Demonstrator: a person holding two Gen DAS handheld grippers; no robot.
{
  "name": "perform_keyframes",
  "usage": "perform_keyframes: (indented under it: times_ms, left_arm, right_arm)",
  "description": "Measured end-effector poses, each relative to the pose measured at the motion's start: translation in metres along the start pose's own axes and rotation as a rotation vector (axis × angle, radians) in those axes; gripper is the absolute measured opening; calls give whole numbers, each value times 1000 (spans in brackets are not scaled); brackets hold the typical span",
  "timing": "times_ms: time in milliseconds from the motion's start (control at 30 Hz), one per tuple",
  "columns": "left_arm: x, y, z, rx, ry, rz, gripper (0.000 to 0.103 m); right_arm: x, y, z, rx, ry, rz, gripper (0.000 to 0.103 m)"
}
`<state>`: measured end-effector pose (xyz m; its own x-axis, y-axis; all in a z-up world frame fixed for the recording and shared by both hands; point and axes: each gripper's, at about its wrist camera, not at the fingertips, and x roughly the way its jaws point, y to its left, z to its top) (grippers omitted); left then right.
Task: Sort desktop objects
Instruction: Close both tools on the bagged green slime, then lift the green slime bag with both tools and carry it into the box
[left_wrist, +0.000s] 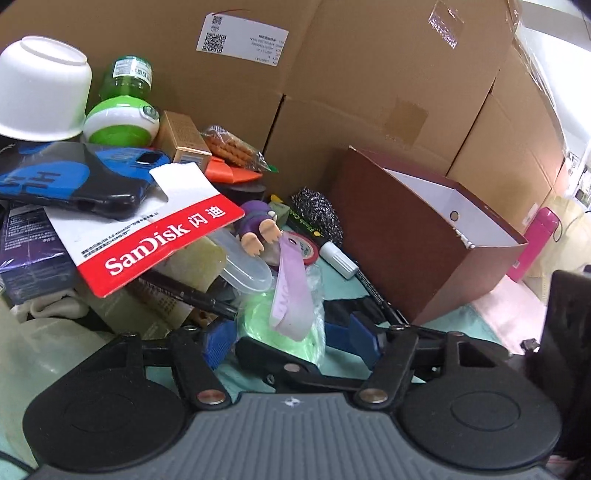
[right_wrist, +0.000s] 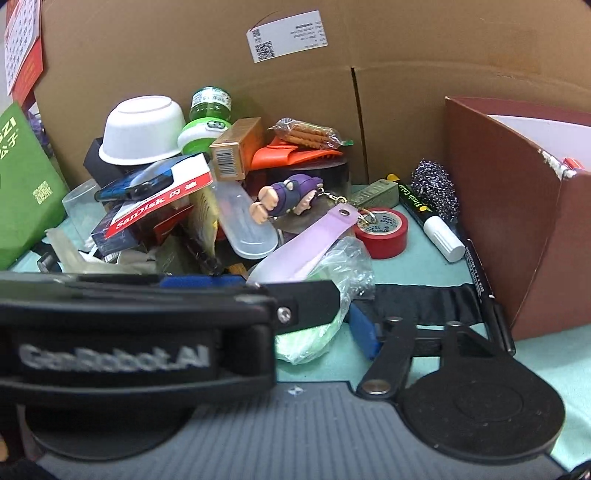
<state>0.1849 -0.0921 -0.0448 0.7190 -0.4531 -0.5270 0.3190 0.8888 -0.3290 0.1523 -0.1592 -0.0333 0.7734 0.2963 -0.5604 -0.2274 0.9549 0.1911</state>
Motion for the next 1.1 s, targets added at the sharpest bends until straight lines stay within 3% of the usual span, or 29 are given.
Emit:
perform_keyframes:
  times_ms: [133, 267, 533, 667, 733, 800, 1033, 1100]
  left_arm:
    - [-2, -2, -1, 19, 20, 8, 65]
    - [-4, 3, -7, -43, 92, -9, 41]
    - [-23, -18, -29, -13, 129, -80, 42]
    - [-22, -23, -33, 1, 134, -99, 50]
    - [-22, -26, -34, 11, 134, -93, 48]
    - [-22, -28, -36, 21, 145, -93, 39]
    - [-23, -30, -37, 30, 142, -84, 38]
    - [-24, -33, -37, 41, 145, -72, 33]
  right_arm:
    - [-3, 2, -2, -15, 3, -7, 57]
    - [-15, 9, -9, -62, 19, -30, 57]
    - [-53, 10, -32, -119, 31, -66, 57]
    - [-69, 6, -45, -108, 33, -68, 57]
    - [-72, 5, -48, -103, 28, -71, 57]
    - [-74, 4, -50, -96, 22, -71, 58]
    - [-74, 4, -51, -92, 21, -92, 61]
    - [-74, 3, -51, -88, 20, -87, 57]
